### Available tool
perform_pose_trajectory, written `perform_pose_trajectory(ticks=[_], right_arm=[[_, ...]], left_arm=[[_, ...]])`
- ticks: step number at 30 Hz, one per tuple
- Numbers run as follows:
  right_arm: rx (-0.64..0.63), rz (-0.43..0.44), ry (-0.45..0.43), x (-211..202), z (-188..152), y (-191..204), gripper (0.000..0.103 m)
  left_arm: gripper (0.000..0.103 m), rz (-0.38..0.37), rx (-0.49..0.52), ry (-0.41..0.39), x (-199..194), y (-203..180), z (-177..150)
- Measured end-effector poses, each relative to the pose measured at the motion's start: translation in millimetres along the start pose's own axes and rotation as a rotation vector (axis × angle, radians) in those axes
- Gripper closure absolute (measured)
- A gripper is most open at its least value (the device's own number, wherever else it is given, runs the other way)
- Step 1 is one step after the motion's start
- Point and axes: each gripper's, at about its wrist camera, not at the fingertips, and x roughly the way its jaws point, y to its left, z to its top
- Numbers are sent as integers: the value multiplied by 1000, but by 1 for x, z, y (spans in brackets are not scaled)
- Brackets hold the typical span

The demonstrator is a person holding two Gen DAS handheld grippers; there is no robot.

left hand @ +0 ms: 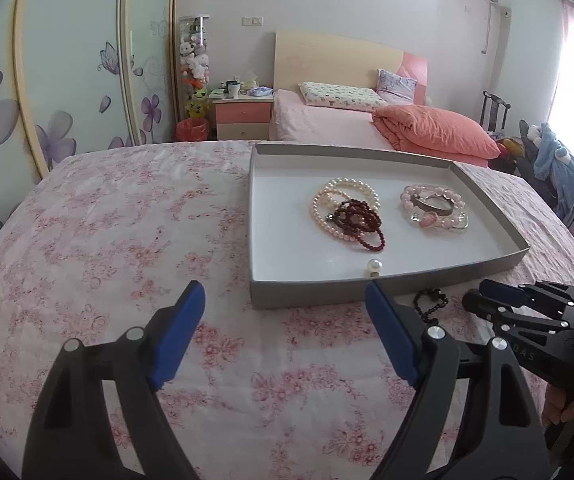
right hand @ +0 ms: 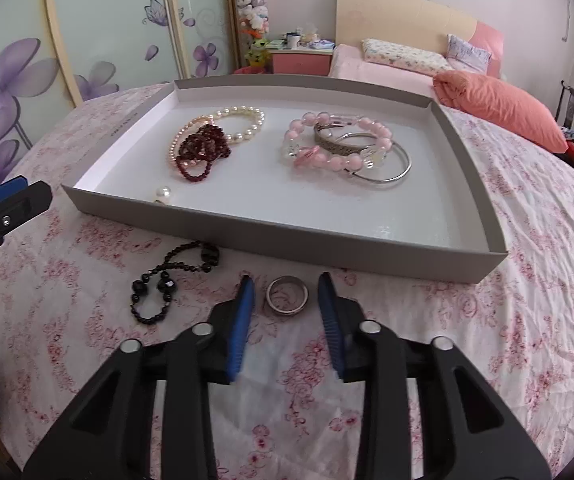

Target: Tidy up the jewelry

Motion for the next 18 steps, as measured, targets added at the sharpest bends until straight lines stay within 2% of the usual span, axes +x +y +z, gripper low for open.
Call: perform_pose_trajectory(ticks=[10, 18], right_arm=[[139, -126, -5, -17, -17, -42, 80], [171, -136, -8, -20, -23, -46, 80]], left_arm=[[22, -90, 100, 47, 3, -51, -5], [22, -107, 189, 108, 24, -98, -10]])
